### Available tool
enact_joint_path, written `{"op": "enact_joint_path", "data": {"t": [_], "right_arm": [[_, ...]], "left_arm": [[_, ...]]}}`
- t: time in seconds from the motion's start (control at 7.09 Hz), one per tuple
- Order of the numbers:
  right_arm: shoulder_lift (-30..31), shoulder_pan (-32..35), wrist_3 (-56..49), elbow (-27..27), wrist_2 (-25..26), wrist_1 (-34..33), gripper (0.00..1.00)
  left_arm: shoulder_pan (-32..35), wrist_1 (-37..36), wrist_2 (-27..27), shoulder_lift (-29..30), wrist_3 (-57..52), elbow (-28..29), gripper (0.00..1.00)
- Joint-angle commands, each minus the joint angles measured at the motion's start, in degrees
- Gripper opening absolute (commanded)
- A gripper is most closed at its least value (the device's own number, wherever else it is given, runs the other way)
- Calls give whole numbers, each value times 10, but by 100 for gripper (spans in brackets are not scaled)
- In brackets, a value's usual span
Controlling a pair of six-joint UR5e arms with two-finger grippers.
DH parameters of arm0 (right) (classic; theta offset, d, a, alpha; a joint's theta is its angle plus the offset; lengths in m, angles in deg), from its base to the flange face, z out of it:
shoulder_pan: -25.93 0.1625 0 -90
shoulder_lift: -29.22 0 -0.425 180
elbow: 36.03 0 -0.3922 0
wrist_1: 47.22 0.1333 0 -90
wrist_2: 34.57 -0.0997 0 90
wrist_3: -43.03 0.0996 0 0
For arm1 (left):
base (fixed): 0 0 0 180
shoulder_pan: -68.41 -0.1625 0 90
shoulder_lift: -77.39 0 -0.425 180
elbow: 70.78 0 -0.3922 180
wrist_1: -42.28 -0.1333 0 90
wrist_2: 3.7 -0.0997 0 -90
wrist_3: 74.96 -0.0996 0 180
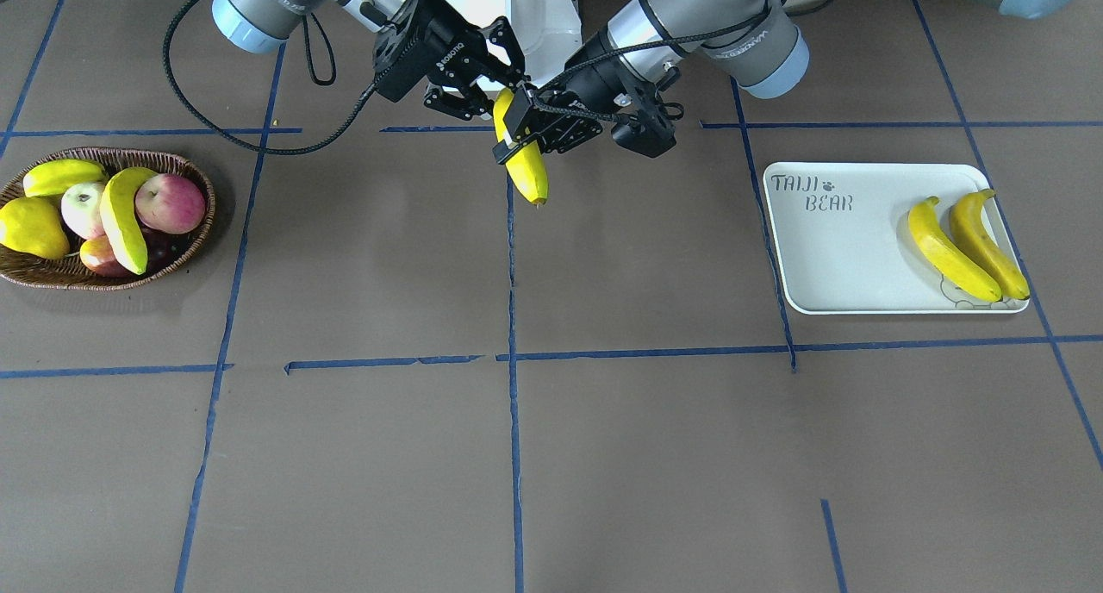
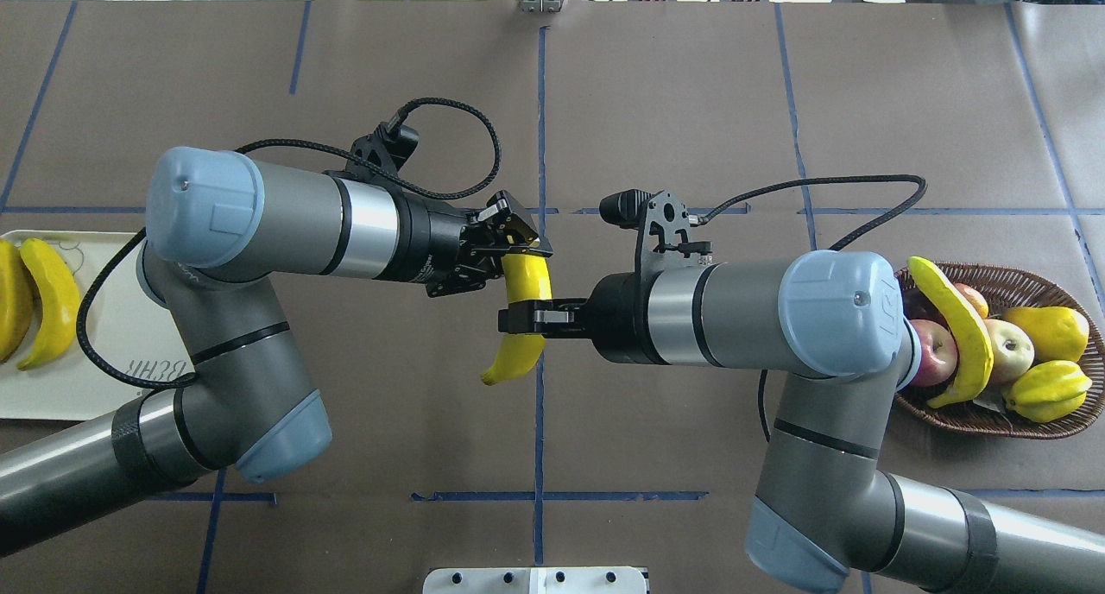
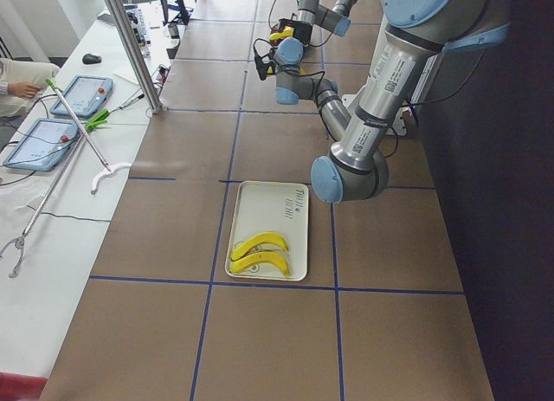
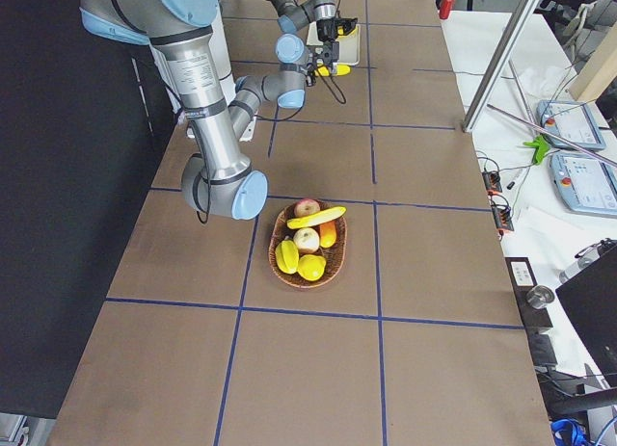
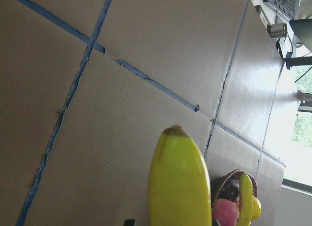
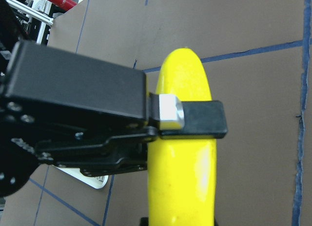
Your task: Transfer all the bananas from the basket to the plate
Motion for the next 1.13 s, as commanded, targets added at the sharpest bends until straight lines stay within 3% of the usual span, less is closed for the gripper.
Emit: {"op": "enact_joint_path", "data": {"t": [0.0, 0.14, 0.7, 0.99], "right_arm": [[0, 0, 1, -1, 0, -1, 81], [0, 0, 3, -1, 0, -4, 100], [2, 9, 1, 7, -7, -7, 100], [8, 59, 1, 22, -87, -44, 100]], "left_arm": [[0, -1, -1, -1, 11, 0, 0], [0, -1, -1, -1, 10, 0, 0], [1, -11, -2, -6, 10, 1, 0], [4, -43, -10, -17, 4, -3, 0]]}}
